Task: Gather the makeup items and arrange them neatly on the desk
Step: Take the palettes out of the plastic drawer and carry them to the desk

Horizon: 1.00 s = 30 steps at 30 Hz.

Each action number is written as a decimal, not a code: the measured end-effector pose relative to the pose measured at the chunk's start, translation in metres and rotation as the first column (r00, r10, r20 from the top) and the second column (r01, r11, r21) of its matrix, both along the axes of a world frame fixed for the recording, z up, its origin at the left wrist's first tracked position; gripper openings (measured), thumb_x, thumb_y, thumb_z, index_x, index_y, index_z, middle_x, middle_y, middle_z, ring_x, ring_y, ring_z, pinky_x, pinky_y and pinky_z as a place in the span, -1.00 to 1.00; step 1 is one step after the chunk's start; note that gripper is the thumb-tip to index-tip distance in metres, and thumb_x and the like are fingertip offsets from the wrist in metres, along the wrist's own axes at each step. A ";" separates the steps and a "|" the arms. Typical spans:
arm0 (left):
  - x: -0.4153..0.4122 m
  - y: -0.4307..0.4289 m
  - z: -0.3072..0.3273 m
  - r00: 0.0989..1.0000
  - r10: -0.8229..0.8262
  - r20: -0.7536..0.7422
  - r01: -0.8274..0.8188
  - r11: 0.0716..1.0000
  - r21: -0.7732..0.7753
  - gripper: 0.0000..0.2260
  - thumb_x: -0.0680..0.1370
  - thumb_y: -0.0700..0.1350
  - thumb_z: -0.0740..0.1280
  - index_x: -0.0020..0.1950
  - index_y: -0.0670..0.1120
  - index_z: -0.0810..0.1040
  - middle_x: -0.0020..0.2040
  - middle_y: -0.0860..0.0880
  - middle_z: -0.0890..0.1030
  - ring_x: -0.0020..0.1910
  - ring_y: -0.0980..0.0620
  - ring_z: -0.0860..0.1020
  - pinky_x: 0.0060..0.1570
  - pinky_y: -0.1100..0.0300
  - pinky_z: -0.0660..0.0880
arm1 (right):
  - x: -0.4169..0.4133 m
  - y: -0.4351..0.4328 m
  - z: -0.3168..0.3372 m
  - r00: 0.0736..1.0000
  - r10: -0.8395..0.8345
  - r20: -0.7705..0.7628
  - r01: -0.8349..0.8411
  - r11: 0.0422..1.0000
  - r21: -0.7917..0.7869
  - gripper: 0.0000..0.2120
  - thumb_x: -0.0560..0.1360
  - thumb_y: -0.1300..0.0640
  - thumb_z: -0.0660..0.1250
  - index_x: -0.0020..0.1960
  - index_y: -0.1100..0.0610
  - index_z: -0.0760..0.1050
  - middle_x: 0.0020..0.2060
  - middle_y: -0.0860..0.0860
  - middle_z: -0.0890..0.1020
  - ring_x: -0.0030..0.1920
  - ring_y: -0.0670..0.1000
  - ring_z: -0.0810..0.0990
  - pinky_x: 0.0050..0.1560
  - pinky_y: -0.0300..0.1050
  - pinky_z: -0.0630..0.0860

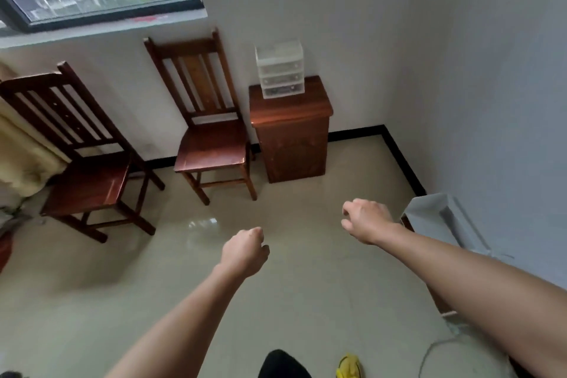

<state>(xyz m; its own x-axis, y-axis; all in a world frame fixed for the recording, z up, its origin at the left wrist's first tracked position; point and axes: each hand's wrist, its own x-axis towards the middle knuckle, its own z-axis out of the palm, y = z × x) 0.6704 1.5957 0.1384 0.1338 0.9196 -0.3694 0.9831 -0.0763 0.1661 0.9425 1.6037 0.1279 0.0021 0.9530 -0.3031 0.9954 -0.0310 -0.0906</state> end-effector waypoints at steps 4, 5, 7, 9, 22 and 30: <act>-0.017 0.064 -0.019 0.997 0.082 -0.009 -0.083 0.994 -0.066 -0.78 0.56 0.00 0.22 0.12 -0.07 0.48 0.06 -0.05 0.57 0.04 -0.09 0.54 -0.16 0.18 0.37 | -0.009 0.086 -0.009 0.998 0.065 0.011 -0.064 0.997 -0.034 -0.70 0.58 -0.05 0.15 0.23 0.04 0.47 0.18 0.03 0.54 0.17 0.12 0.54 0.05 -0.08 0.41; -0.023 0.089 -0.026 0.994 0.105 -0.012 -0.106 0.991 -0.080 -0.79 0.55 0.00 0.22 0.11 -0.07 0.48 0.04 -0.04 0.57 0.04 -0.09 0.54 -0.16 0.18 0.37 | -0.012 0.114 -0.016 0.997 0.074 0.009 -0.074 0.996 -0.040 -0.70 0.58 -0.04 0.15 0.23 0.04 0.47 0.18 0.03 0.54 0.16 0.12 0.54 0.05 -0.08 0.41; -0.031 0.136 -0.031 0.993 0.109 -0.034 -0.112 0.989 -0.094 -0.79 0.55 -0.01 0.21 0.11 -0.08 0.48 0.02 -0.05 0.56 0.02 -0.10 0.54 -0.15 0.17 0.40 | -0.017 0.161 -0.023 0.997 0.081 0.014 -0.080 0.995 -0.059 -0.71 0.58 -0.03 0.16 0.22 0.04 0.47 0.17 0.03 0.54 0.15 0.12 0.54 0.04 -0.07 0.40; -0.039 0.197 -0.037 0.991 0.132 -0.022 -0.134 0.986 -0.095 -0.79 0.54 -0.02 0.20 0.10 -0.08 0.48 0.04 -0.06 0.56 -0.01 -0.11 0.53 -0.13 0.15 0.42 | -0.022 0.216 -0.034 0.998 0.055 0.002 -0.055 0.997 -0.061 -0.72 0.57 -0.03 0.16 0.22 0.04 0.47 0.17 0.02 0.54 0.15 0.11 0.54 0.04 -0.07 0.40; -0.029 0.518 -0.020 0.998 0.011 0.069 -0.007 0.998 -0.059 -0.90 0.50 -0.02 0.24 -0.12 -0.03 0.47 -0.03 -0.09 0.64 0.00 -0.15 0.59 -0.10 0.11 0.48 | -0.024 0.479 -0.016 0.971 -0.223 -0.087 0.218 0.974 -0.058 -0.72 0.56 -0.03 0.21 0.24 -0.04 0.48 0.17 -0.03 0.58 0.17 0.08 0.56 0.04 -0.10 0.41; 0.000 0.649 -0.055 0.996 -0.023 0.083 0.035 0.989 -0.143 -0.94 0.44 -0.03 0.23 -0.16 0.01 0.41 -0.10 -0.05 0.61 -0.07 -0.15 0.59 -0.20 0.15 0.45 | 0.020 0.618 -0.062 0.960 -0.264 -0.098 0.248 0.958 -0.147 -0.69 0.55 -0.04 0.23 0.26 -0.02 0.46 0.16 -0.02 0.60 0.17 0.09 0.56 0.00 -0.10 0.41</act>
<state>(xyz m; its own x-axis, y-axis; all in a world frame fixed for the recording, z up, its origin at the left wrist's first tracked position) 0.6707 2.2449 0.0838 0.1945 0.8526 -0.4850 0.9638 -0.0742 0.2561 0.9620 2.2217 0.0659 0.1980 0.8767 -0.4384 0.9355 -0.3026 -0.1825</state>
